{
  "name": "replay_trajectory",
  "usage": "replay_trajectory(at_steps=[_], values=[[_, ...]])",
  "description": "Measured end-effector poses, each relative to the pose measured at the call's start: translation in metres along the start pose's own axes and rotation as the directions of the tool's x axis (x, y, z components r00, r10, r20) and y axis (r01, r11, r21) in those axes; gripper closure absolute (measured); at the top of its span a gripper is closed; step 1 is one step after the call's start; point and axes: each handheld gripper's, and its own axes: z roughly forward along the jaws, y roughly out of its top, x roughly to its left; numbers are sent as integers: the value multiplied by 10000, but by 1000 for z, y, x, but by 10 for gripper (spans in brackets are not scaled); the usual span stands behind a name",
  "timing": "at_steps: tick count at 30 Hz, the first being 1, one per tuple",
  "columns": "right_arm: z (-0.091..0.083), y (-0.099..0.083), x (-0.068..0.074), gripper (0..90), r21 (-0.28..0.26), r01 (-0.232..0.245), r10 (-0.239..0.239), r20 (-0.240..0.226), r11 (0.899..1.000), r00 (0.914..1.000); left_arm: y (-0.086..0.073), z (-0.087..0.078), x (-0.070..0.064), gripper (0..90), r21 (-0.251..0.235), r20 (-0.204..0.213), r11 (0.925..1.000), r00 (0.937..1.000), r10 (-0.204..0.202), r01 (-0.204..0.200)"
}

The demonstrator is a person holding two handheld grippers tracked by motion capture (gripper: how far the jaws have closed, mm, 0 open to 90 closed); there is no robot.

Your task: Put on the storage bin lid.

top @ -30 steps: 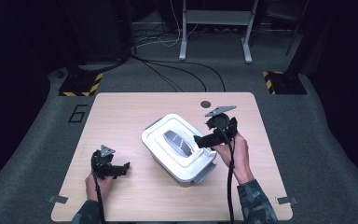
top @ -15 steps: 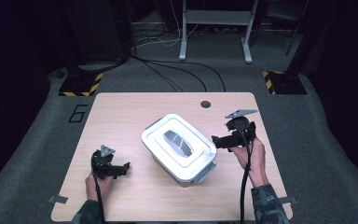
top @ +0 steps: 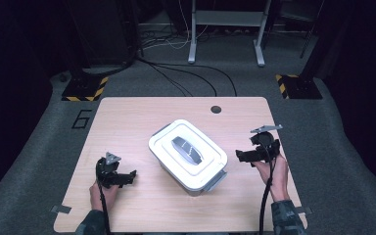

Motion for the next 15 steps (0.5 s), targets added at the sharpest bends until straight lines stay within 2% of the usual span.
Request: replay_trajectory(at_steps=[10,15], values=[[29,-42,-20,22,554,-505,492,240,9972,9985,0,0,-1,0,-39,-44,10000,10000,-26,26],[43,-64,-28,21,888,-842,814,356,9925,9960,0,0,-1,0,-39,-43,10000,10000,-29,29]])
